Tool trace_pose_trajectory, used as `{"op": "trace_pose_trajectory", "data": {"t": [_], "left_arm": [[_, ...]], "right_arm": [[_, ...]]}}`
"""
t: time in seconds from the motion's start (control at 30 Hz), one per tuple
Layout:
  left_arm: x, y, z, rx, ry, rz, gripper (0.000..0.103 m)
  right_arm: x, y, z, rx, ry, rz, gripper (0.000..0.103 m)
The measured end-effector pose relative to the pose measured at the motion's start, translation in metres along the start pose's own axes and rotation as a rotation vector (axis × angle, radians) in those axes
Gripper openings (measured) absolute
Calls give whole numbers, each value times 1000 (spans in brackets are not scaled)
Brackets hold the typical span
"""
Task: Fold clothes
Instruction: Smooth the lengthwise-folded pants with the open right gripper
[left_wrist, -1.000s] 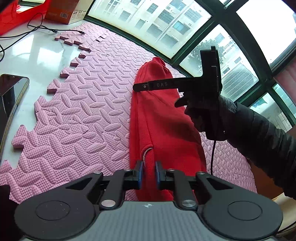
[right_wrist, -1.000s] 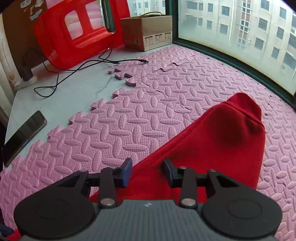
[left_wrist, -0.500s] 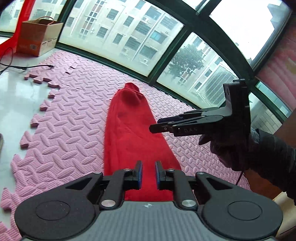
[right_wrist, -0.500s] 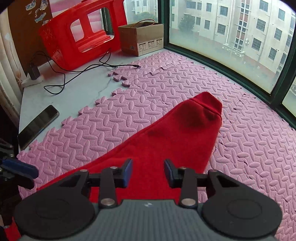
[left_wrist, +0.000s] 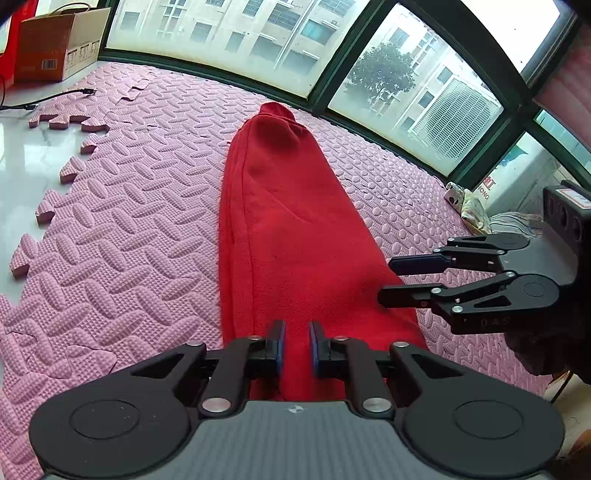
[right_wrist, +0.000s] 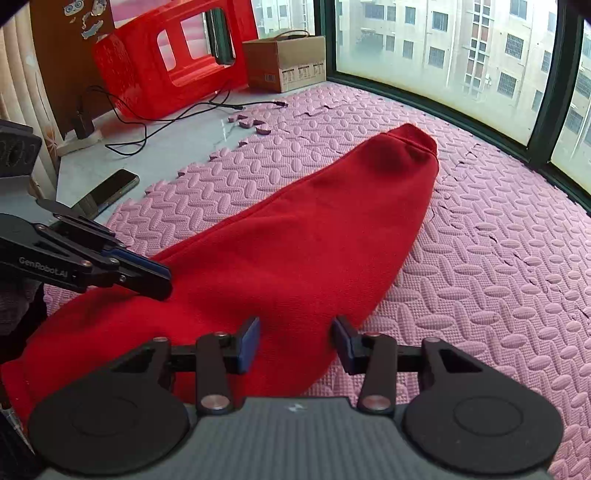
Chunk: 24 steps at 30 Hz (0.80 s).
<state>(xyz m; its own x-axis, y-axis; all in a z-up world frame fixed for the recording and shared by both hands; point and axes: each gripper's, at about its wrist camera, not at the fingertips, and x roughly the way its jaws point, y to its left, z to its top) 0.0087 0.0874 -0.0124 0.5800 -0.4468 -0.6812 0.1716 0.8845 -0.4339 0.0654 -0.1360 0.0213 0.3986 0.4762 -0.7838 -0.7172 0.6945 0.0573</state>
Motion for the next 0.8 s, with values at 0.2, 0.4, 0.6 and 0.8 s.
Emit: {"op": "trace_pose_trajectory", "data": {"t": [0.2, 0.4, 0.6, 0.8], "left_arm": [[5, -3, 2, 45, 5, 14, 15], [6, -2, 0, 51, -4, 15, 15], [8, 0, -2, 51, -9, 18, 15], [2, -1, -4, 37, -39, 27, 16]], "right_arm": [[-42, 44, -2, -30, -64, 147, 44], [-32, 91, -16, -71, -54, 256, 33], [-2, 111, -37, -91, -16, 231, 32], [-13, 101, -33, -25, -48, 275, 32]]}}
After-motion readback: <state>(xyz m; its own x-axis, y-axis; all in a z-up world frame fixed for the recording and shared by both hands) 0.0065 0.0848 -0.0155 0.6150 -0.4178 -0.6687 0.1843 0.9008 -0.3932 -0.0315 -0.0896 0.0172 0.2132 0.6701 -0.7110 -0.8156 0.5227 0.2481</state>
